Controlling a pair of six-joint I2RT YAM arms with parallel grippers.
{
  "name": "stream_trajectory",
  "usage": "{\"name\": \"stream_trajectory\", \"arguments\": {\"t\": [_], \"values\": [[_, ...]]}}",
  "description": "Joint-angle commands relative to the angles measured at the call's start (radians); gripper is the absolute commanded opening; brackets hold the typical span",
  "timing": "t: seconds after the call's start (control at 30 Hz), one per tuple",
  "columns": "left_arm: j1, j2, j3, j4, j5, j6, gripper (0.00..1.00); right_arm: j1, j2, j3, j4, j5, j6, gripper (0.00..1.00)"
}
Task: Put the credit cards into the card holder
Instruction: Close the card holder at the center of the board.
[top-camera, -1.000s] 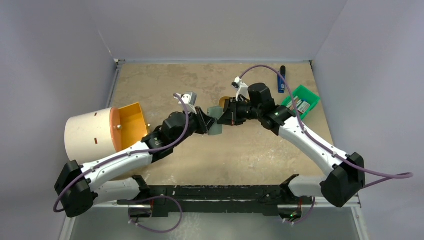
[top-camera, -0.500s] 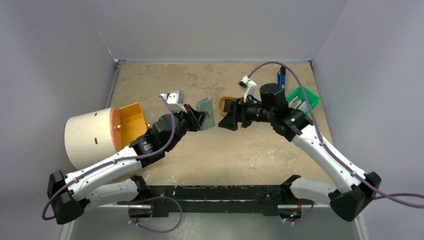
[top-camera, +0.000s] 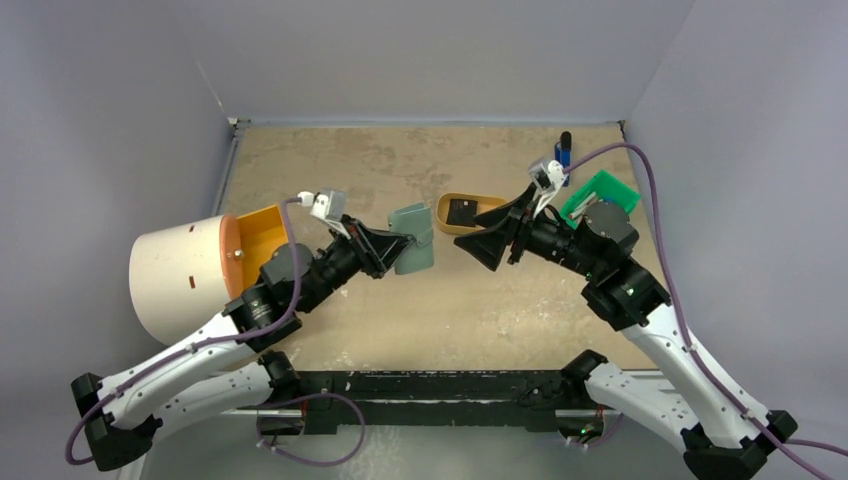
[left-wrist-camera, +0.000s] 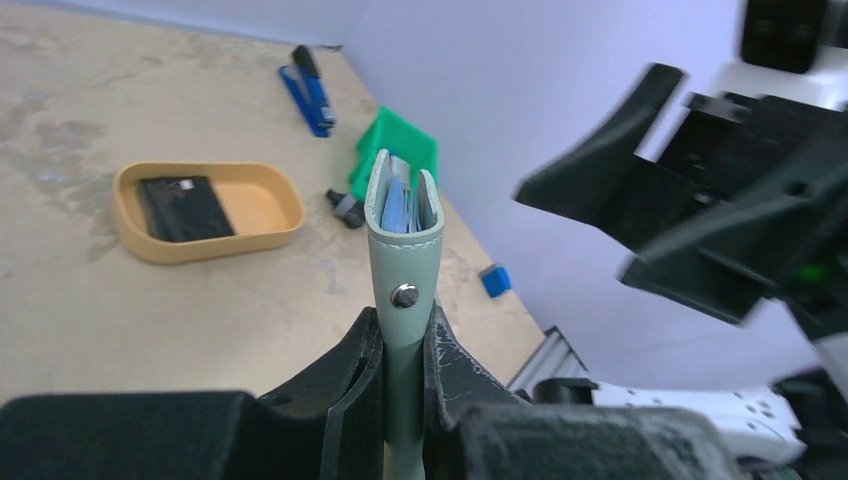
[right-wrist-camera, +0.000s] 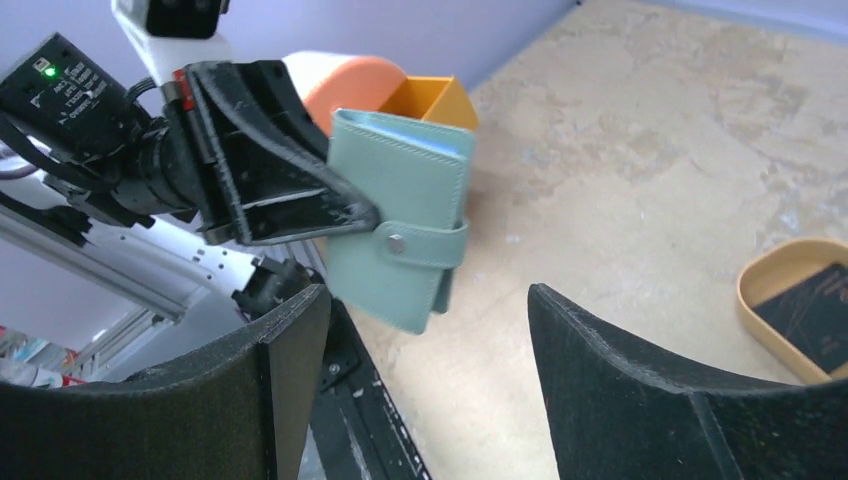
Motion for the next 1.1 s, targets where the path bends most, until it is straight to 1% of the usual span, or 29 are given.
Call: {"name": "stream_trajectory", "arguments": {"t": [0.0, 0.13, 0.2, 0.27, 0.37, 0.43, 0.53, 0.7, 0.77, 0.9, 0.93, 0.97, 1.03, 1.07], "values": [[-0.002, -0.093, 0.012, 0.102, 0.169, 0.036, 0.0, -0.005, 0.015, -0.008, 0.202, -0.054, 0.021, 0.75], [-0.003, -0.13, 0.031, 0.132, 0.243, 0.036, 0.0, -0.009, 0.015, -0.025, 0.362, -0.201, 0.072, 0.76], [-0.002, -0.133, 0.048, 0.152, 0.283, 0.018, 0.0, -0.011, 0.034, -0.023, 0.476, -0.323, 0.129, 0.75], [-0.003, -0.124, 0.069, 0.184, 0.348, -0.001, 0.0, -0.011, 0.056, -0.025, 0.593, -0.407, 0.206, 0.76], [-0.003, -0.102, 0.1, 0.214, 0.421, -0.03, 0.0, -0.011, 0.076, -0.027, 0.711, -0.467, 0.289, 0.75], [-0.003, -0.093, 0.101, 0.247, 0.437, -0.061, 0.0, -0.011, 0.091, -0.01, 0.728, -0.48, 0.306, 0.75], [-0.002, -0.084, 0.088, 0.348, 0.473, -0.119, 0.0, -0.011, 0.094, -0.014, 0.723, -0.49, 0.319, 0.73], [-0.002, -0.05, 0.101, 0.379, 0.526, -0.138, 0.0, -0.01, 0.072, -0.012, 0.702, -0.481, 0.313, 0.7], [-0.002, -0.029, 0.102, 0.409, 0.568, -0.157, 0.0, -0.012, 0.067, -0.018, 0.701, -0.473, 0.318, 0.69], [-0.002, 0.003, 0.113, 0.423, 0.602, -0.18, 0.0, -0.011, 0.062, -0.022, 0.734, -0.473, 0.34, 0.66], [-0.002, 0.008, 0.114, 0.424, 0.604, -0.182, 0.0, -0.012, 0.062, -0.022, 0.743, -0.475, 0.346, 0.64], [-0.002, 0.012, 0.116, 0.424, 0.604, -0.184, 0.0, -0.012, 0.062, -0.021, 0.744, -0.479, 0.349, 0.58], [-0.002, 0.017, 0.113, 0.423, 0.606, -0.182, 0.0, -0.011, 0.062, -0.022, 0.751, -0.491, 0.355, 0.38], [-0.002, 0.018, 0.11, 0.419, 0.604, -0.179, 0.0, -0.01, 0.063, -0.024, 0.758, -0.499, 0.361, 0.32]]}}
